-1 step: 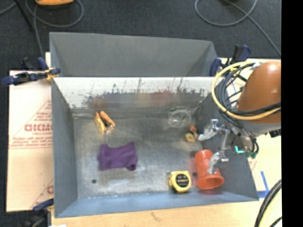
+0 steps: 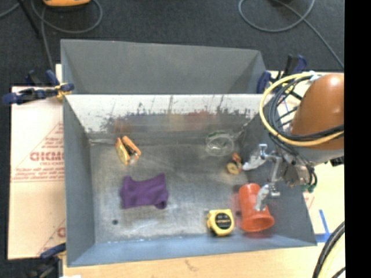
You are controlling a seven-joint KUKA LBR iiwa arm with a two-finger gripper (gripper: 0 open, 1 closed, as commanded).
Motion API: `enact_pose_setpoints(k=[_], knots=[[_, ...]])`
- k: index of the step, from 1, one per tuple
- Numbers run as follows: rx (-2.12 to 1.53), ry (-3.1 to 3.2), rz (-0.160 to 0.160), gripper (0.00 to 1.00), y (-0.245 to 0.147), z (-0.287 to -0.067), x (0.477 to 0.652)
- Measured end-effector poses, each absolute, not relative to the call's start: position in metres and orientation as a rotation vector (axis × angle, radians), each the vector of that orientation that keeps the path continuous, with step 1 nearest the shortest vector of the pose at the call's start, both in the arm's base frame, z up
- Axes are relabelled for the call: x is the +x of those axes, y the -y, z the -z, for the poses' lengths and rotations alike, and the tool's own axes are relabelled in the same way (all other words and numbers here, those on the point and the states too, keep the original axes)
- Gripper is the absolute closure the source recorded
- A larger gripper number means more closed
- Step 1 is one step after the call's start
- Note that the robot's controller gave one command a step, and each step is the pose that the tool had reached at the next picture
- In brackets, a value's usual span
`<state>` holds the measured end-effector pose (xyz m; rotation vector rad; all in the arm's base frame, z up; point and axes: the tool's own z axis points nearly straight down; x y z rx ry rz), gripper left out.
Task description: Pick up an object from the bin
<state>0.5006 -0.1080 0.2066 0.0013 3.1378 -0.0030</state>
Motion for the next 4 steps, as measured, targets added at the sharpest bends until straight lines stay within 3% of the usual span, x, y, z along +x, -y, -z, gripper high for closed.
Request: enact_pose_setpoints(k=[1,2,3,4], knots=[[-0.063,-3.133,0.005,0.0,0.133,-0.136,0.487],[-0.065,-3.132,-0.022,0.0,0.142,-0.128,0.487],[-0.113,-3.119,0.005,0.0,0.159,-0.136,0.483],[0.01,-3.117,0.009,0.0,0.165,-0.093,0.492]])
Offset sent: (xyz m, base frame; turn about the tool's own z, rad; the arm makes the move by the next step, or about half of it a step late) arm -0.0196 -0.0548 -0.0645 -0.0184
